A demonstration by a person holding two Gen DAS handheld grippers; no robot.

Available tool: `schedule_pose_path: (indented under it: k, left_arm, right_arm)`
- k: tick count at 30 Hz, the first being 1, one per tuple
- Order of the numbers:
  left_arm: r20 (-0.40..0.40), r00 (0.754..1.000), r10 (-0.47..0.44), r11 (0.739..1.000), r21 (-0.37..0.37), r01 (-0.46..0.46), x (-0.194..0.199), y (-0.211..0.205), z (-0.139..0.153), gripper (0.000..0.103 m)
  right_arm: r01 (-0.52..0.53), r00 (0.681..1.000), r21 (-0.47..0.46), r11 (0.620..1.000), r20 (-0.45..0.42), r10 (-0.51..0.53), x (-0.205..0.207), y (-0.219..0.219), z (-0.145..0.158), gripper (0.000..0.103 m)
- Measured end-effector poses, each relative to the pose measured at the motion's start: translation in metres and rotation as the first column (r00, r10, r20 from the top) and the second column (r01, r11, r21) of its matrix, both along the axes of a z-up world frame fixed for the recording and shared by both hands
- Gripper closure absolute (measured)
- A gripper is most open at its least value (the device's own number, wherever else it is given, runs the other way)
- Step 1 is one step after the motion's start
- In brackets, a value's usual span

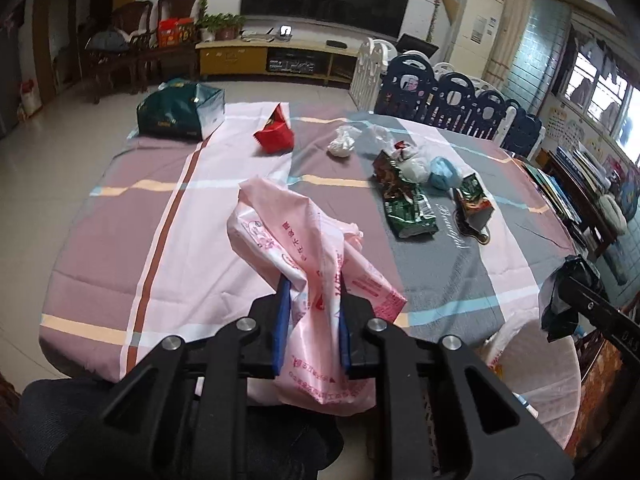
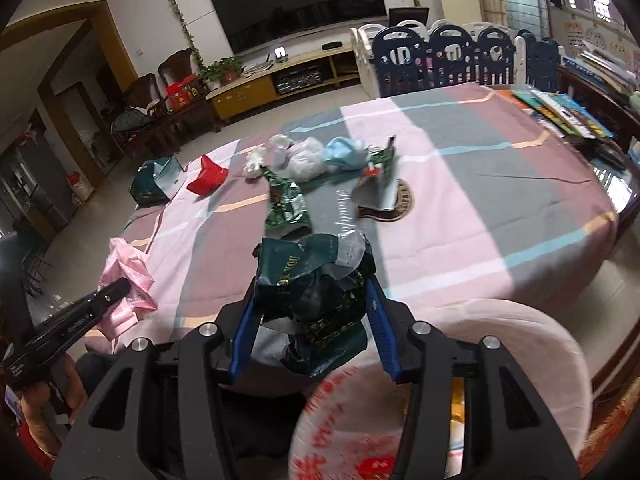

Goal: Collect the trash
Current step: 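Carry both bags to the wastebasket and open both tools to drop them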

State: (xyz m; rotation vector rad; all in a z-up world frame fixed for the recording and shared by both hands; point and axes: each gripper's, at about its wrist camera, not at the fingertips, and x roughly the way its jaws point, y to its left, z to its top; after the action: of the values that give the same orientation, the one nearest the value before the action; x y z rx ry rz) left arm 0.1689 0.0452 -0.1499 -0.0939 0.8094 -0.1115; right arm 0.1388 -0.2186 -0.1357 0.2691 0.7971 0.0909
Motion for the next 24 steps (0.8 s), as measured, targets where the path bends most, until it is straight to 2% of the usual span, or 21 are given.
schedule_pose_path:
  k: [5, 9, 14, 16, 19, 24]
  left_arm:
    - [0.078, 0.994, -0.081, 0.996, 0.040, 0.078, -0.026, -0.033, 0.034, 0.083]
    - [0.121, 0.983, -0.141, 0.990, 0.044, 0.137, -0.045, -0.056, 0.057, 0.083]
    - [0.147, 0.964, -0.221, 0.975, 0.044, 0.217, -0.067, -0.083, 0.073, 0.083]
    - [0.164, 0.954, -0.250, 0.968, 0.070, 0.241, -0.075, -0.095, 0.076, 0.083]
    - [0.179, 0.942, -0.282, 0.959, 0.091, 0.270, -0.083, -0.110, 0.081, 0.083]
    - [0.159, 0.923, -0.352, 0.935, 0.108, 0.338, -0.090, -0.133, 0.077, 0.083]
  right_arm:
    - [0.022, 0.999, -0.019, 1.000, 0.041, -0.021, -0.029, -0.019, 0.019, 0.052]
    - [0.032, 0.998, -0.043, 0.999, 0.063, -0.029, -0.050, -0.027, 0.033, 0.052]
    - [0.033, 0.994, -0.085, 0.996, 0.111, -0.023, -0.079, -0.039, 0.051, 0.052]
    - [0.039, 0.992, -0.091, 0.995, 0.121, -0.028, -0.089, -0.046, 0.056, 0.052]
    - [0.051, 0.993, -0.099, 0.994, 0.108, -0.040, -0.098, -0.059, 0.055, 0.052]
    - [0.078, 0.997, -0.093, 0.993, 0.032, -0.075, -0.106, -0.077, 0.036, 0.052]
